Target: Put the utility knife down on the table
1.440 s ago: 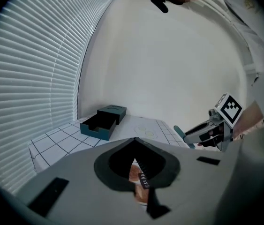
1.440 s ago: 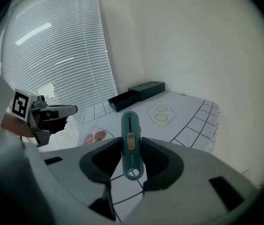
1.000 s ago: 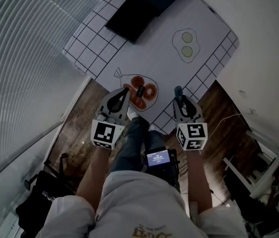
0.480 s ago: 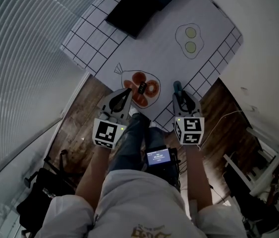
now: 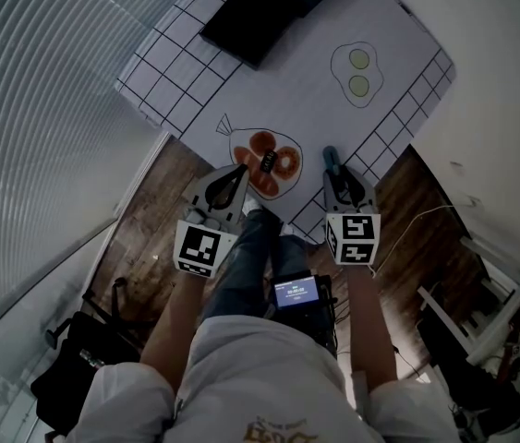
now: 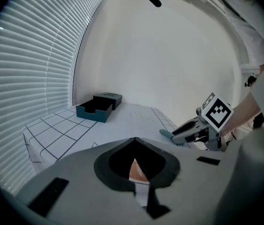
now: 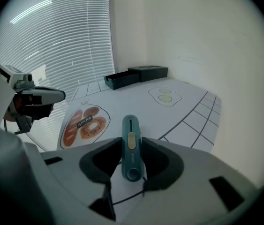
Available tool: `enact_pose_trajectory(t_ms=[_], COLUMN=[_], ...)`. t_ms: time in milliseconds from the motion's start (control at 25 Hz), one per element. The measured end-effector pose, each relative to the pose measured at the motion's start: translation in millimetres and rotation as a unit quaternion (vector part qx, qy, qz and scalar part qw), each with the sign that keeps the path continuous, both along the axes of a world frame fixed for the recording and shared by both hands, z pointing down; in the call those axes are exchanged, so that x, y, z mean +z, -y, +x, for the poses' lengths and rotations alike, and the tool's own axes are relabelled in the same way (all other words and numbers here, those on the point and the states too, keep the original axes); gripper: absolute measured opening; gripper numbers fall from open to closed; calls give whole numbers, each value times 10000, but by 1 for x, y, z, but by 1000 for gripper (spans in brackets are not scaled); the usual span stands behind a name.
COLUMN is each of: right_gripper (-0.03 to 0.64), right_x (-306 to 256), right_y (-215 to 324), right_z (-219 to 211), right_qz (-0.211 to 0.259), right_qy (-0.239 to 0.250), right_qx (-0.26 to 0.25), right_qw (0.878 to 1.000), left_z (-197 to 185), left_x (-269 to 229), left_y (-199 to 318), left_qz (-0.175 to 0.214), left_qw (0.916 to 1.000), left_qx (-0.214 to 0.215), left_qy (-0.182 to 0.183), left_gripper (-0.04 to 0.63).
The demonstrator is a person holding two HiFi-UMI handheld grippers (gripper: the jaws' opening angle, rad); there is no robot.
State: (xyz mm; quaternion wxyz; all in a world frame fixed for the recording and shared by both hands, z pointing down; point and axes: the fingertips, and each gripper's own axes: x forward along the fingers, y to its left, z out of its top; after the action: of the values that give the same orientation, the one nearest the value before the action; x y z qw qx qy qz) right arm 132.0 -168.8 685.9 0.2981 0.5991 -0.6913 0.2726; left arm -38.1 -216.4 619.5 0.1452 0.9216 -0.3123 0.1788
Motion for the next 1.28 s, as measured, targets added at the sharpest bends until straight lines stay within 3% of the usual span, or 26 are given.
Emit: enact_pose_trajectory(t_ms=[480,920,1280], right_gripper=[162,169,19], right_x=[8,-8,-35], right_y=[-1,1,-12], right_z=[-4,7,26], right_qz=[-293,-123,139], right_qy=[312,238,-55], right_qx=[-74,-39,21], right_qw=[9991,9996,9999], left_z=[8,17,20], left_x=[-10,-29,-47], left_y=[-6,-2,-1], left_qz=[20,243,301], left_qw=[9998,9995,9995], left_qx=[167,178,-9], left_qy=[-100,-30,-38], left_gripper=[8,8,8])
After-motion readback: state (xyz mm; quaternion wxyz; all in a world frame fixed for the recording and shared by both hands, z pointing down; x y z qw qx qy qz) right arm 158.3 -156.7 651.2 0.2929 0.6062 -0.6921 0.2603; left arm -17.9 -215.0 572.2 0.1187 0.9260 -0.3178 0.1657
